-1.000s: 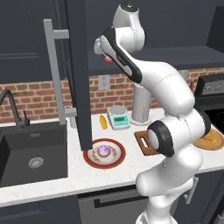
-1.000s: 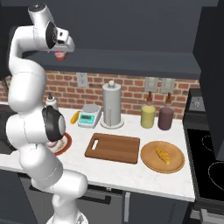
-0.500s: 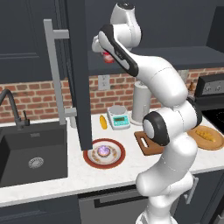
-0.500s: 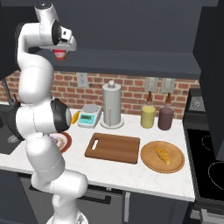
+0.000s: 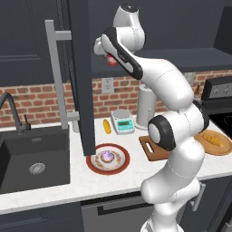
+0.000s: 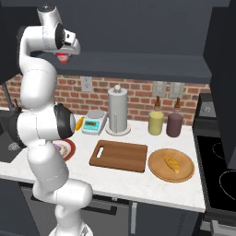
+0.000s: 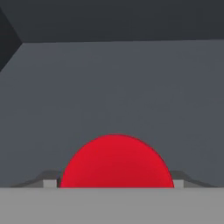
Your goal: From the different types of pastries on the counter, select a croissant and place it on the cutting board. Then retrieve a jar of jam from the cabinet and place it alongside the croissant on the cutting board.
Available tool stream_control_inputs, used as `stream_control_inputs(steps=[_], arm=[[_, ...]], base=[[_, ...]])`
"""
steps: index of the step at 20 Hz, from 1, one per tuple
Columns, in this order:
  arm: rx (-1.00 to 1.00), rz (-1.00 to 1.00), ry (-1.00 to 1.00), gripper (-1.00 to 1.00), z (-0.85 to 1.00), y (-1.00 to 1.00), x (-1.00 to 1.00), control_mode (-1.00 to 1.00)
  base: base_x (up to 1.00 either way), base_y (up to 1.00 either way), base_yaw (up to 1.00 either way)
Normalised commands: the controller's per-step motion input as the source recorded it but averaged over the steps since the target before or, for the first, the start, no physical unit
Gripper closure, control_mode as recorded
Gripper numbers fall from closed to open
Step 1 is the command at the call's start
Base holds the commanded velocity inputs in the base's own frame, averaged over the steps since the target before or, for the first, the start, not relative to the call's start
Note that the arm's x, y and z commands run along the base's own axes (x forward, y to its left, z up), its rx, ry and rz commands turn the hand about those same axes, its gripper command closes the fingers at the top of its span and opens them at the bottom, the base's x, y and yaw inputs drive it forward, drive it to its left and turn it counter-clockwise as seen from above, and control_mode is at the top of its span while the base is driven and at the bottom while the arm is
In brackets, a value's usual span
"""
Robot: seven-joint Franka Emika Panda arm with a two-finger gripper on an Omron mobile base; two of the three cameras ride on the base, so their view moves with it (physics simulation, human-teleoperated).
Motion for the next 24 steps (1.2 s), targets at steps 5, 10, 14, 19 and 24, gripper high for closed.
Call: stream_control_inputs(steps=[5,10,14,19,24], arm=[[0.0,0.0,0.03,1.0,-0.16,0.07,0.02,-1.0],[0.02,0.0,0.01,1.0,-0.04,0.01,0.07,-1.0],[0.07,0.0,0.08,1.0,0.48,-0.06,-0.48,-1.0],[0.03,0.0,0.14,1.0,0.24,-0.18,-0.95,-1.0],[0.0,0.0,0.12,1.0,0.0,-0.22,-0.98,-1.0]], base=[[0.0,0.0,0.0],[0.0,0.0,0.0],[0.0,0.0,0.0],[0.0,0.0,0.0],[0.0,0.0,0.0]])
